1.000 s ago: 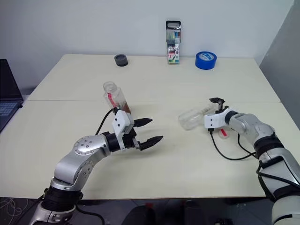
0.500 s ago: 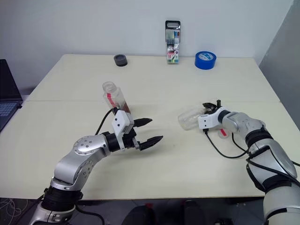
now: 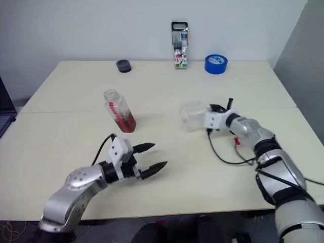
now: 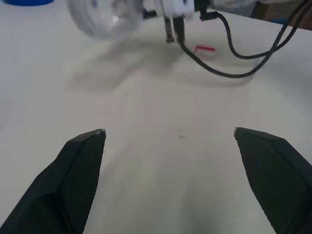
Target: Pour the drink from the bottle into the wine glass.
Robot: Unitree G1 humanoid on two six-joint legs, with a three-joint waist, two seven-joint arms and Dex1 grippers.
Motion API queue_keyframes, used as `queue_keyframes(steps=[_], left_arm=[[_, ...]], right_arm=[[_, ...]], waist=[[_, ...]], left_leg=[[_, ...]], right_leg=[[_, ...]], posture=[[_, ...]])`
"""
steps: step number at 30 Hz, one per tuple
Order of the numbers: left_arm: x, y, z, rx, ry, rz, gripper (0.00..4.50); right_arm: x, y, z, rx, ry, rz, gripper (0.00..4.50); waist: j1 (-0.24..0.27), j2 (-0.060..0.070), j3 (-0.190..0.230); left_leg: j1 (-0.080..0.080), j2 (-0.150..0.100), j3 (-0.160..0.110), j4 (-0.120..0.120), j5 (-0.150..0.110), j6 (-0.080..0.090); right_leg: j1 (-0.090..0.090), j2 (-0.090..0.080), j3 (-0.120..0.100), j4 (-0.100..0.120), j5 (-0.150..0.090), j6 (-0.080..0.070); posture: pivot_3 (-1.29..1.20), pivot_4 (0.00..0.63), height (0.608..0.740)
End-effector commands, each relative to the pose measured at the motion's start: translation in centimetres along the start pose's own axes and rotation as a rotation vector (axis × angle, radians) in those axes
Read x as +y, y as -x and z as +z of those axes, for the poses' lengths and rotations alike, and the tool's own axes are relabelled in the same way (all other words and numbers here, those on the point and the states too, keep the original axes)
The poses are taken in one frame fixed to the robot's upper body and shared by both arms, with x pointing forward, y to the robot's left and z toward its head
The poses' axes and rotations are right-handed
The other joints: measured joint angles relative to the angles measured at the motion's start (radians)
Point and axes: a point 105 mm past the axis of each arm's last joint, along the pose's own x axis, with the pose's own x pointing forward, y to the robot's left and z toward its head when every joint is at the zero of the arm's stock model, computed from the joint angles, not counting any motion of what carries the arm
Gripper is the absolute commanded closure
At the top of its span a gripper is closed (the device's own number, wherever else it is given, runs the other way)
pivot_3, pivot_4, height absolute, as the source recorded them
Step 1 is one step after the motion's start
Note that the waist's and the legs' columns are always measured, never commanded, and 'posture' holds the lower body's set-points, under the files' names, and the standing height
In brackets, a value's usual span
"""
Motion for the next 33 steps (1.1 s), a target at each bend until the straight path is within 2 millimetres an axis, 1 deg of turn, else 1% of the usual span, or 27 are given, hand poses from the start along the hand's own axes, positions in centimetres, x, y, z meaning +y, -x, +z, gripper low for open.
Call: queue_keyframes(steps=[1, 3, 5, 7, 9, 10, 13, 15, 22, 27, 32, 33], left_arm=[[0.3, 1.3, 1.8, -0.099, -0.04, 0.135, 0.0], [-0.2, 1.7, 1.6, -0.104, -0.011, 0.168, 0.0], [-0.3, 2.3, 1.3, -0.106, 0.01, 0.214, 0.0], [-0.2, 2.6, 1.2, -0.108, 0.019, 0.249, 0.0], [-0.1, 2.9, 1.0, -0.111, 0.036, 0.276, 0.0], [0.0, 3.0, 0.8, -0.109, 0.034, 0.285, 0.0], [0.3, 3.4, 0.2, -0.101, 0.027, 0.301, 0.0], [0.3, 3.6, -0.3, -0.096, 0.032, 0.3, 0.0], [0.5, 3.8, -1.9, -0.091, 0.042, 0.305, 0.0], [0.8, 3.8, -2.8, -0.097, 0.035, 0.304, 0.0], [1.2, 3.9, -3.4, -0.101, 0.035, 0.3, 0.0], [1.3, 3.9, -3.4, -0.102, 0.035, 0.3, 0.0]], right_arm=[[-1.6, -1.3, 2.1, -0.064, -0.452, -0.113, 4.33], [-0.9, -1.9, 2.7, -0.072, -0.636, -0.113, 4.33], [0.0, -2.5, 3.2, -0.065, -0.839, -0.112, 4.33], [0.9, -2.8, 3.6, -0.062, -0.963, -0.1, 4.33], [1.9, -3.0, 4.1, -0.065, -1.048, -0.085, 4.33], [2.7, -3.0, 4.4, -0.064, -1.042, -0.062, 4.33], [4.3, -2.9, 5.2, -0.081, -1.037, -0.038, 4.33], [4.8, -2.8, 5.7, -0.104, -1.047, -0.036, 4.33], [7.6, -2.2, 6.5, -0.126, -0.971, 0.002, 4.33], [9.0, -2.2, 6.8, -0.118, -0.939, 0.016, 4.33], [9.7, -2.1, 6.7, -0.102, -0.929, 0.014, 4.33], [9.7, -2.1, 6.6, -0.102, -0.922, 0.008, 3.98]], waist=[[0.011, 0.0, 0.0], [0.021, 0.0, 0.0], [0.036, 0.0, 0.0], [0.042, 0.0, 0.0], [0.043, 0.0, 0.0], [0.042, 0.0, 0.0], [0.039, 0.001, 0.0], [0.038, 0.001, 0.0], [0.036, 0.001, 0.0], [0.035, 0.001, 0.0], [0.035, 0.001, 0.0], [0.035, 0.001, 0.0]], left_leg=[[0.0, 0.0, -0.001, 0.0, 0.0, 0.0], [0.0, 0.0, -0.002, 0.0, -0.001, 0.002], [-0.001, -0.001, -0.002, 0.001, -0.002, 0.004], [-0.002, -0.002, -0.002, 0.001, -0.002, 0.004], [-0.003, -0.002, -0.003, 0.001, -0.002, 0.004], [-0.003, -0.002, -0.004, 0.0, -0.002, 0.004], [-0.002, -0.002, -0.004, 0.0, -0.002, 0.004], [-0.002, -0.002, -0.003, 0.0, -0.002, 0.004], [-0.001, -0.002, -0.003, -0.001, -0.002, 0.004], [-0.001, -0.002, -0.003, -0.001, -0.002, 0.004], [-0.001, -0.002, -0.003, -0.001, -0.002, 0.004], [-0.001, -0.002, -0.003, -0.001, -0.002, 0.004]], right_leg=[[0.0, 0.0, -0.001, 0.0, 0.0, 0.0], [0.001, 0.0, -0.001, 0.0, 0.0, 0.0], [0.001, -0.002, -0.002, -0.001, 0.0, 0.0], [0.001, -0.002, -0.002, -0.002, 0.0, 0.0], [0.0, -0.002, -0.003, -0.002, 0.0, 0.0], [0.0, -0.002, -0.003, -0.002, 0.0, 0.0], [0.0, -0.002, -0.003, -0.002, 0.0, 0.0], [0.0, -0.002, -0.003, -0.001, 0.0, 0.0], [0.0, -0.001, -0.003, -0.001, 0.0, 0.0], [0.0, -0.001, -0.003, -0.001, 0.0, 0.0], [0.0, -0.001, -0.003, -0.001, 0.0, 0.0], [0.0, -0.001, -0.003, -0.001, 0.0, 0.0]], posture=[[0.0, 0.15, 0.74], [0.0, 0.15, 0.74], [0.0, 0.15, 0.74], [0.0, 0.15, 0.74], [0.0, 0.15, 0.74], [0.0, 0.15, 0.74], [0.0, 0.15, 0.74], [0.0, 0.15, 0.74], [0.0, 0.15, 0.74], [0.0, 0.15, 0.74], [0.0, 0.15, 0.74], [0.0, 0.15, 0.74]])
